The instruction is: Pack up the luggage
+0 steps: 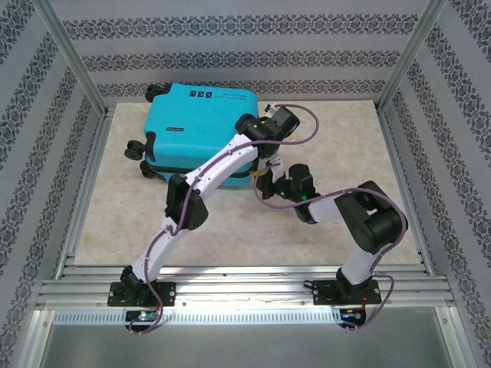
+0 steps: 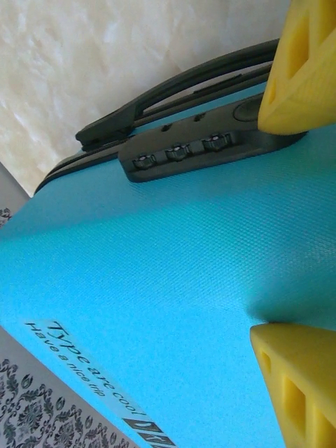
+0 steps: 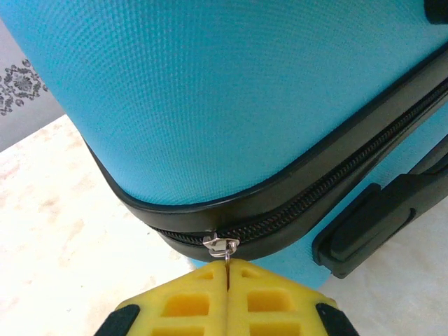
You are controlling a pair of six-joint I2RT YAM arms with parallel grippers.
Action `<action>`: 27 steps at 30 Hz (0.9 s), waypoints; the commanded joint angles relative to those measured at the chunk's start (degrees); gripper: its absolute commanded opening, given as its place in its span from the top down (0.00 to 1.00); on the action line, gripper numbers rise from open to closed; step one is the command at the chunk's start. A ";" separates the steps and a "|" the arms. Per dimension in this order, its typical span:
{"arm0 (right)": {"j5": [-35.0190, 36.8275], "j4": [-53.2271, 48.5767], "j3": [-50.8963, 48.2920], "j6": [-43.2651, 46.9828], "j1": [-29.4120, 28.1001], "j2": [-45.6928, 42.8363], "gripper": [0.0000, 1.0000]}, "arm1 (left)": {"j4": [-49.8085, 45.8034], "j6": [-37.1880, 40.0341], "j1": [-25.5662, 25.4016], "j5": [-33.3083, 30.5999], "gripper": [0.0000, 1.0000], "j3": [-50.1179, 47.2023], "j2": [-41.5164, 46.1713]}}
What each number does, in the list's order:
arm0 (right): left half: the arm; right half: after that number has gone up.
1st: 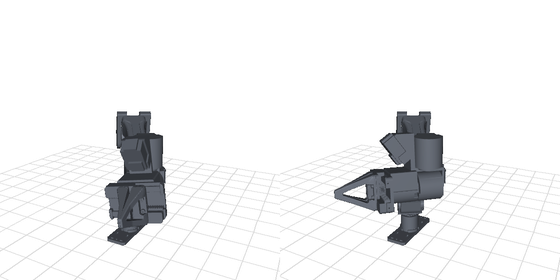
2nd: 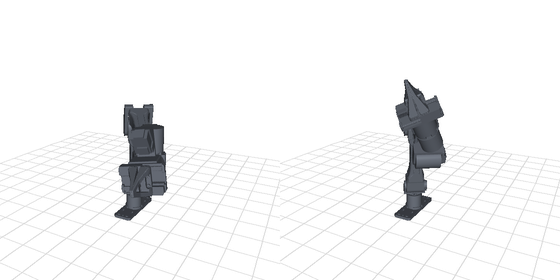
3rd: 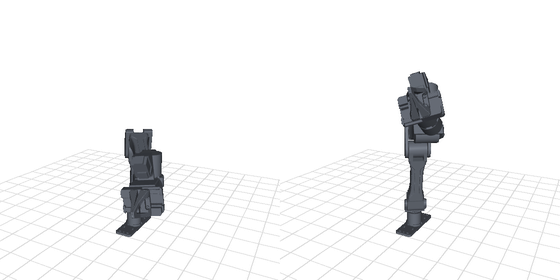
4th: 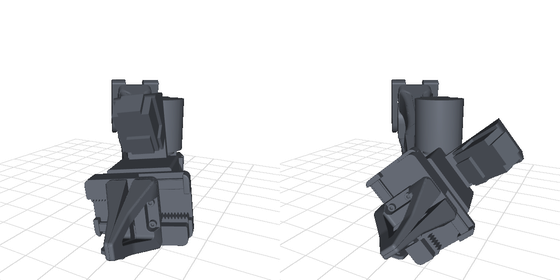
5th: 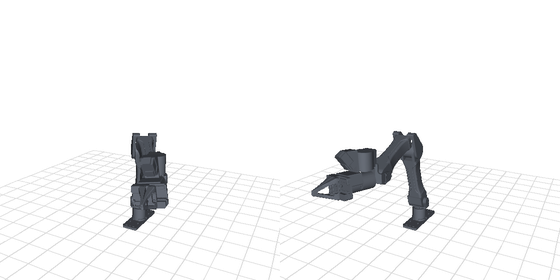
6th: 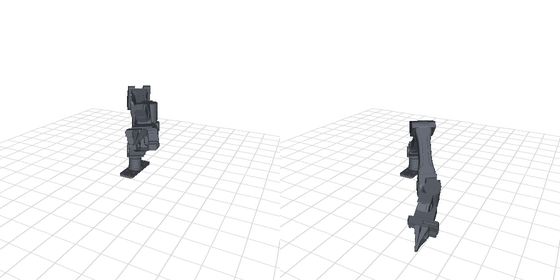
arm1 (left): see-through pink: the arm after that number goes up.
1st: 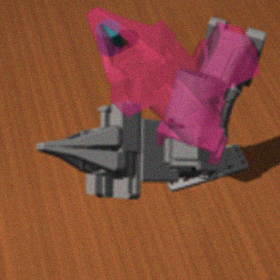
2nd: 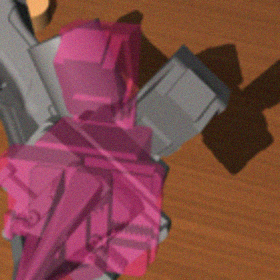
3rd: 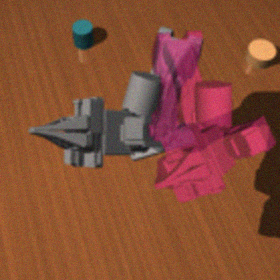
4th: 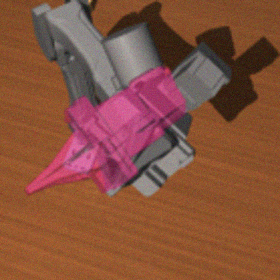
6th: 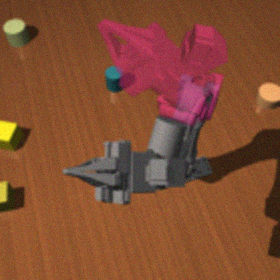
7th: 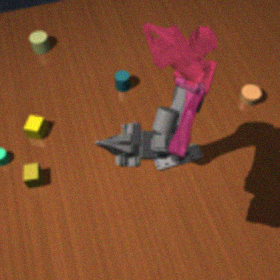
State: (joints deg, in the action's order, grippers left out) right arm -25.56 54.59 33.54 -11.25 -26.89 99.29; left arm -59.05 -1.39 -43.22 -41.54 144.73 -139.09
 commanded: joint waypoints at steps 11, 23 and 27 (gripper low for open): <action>8.85 5.11 -4.62 -3.21 -5.95 -2.08 1.00 | 9.77 -7.64 -0.57 19.25 0.31 -44.41 22.32; 23.08 -5.85 -0.11 -2.77 -3.76 -5.41 1.00 | 15.12 -9.99 1.64 23.26 0.31 -56.89 27.51; 25.14 -8.86 1.50 -4.14 -2.92 -5.46 1.00 | 15.77 -10.04 2.17 23.61 0.32 -58.09 27.77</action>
State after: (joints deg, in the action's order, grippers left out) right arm -6.20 48.36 33.21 -13.85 -30.22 95.00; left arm -26.39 -6.61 -42.02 -26.46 92.60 -106.72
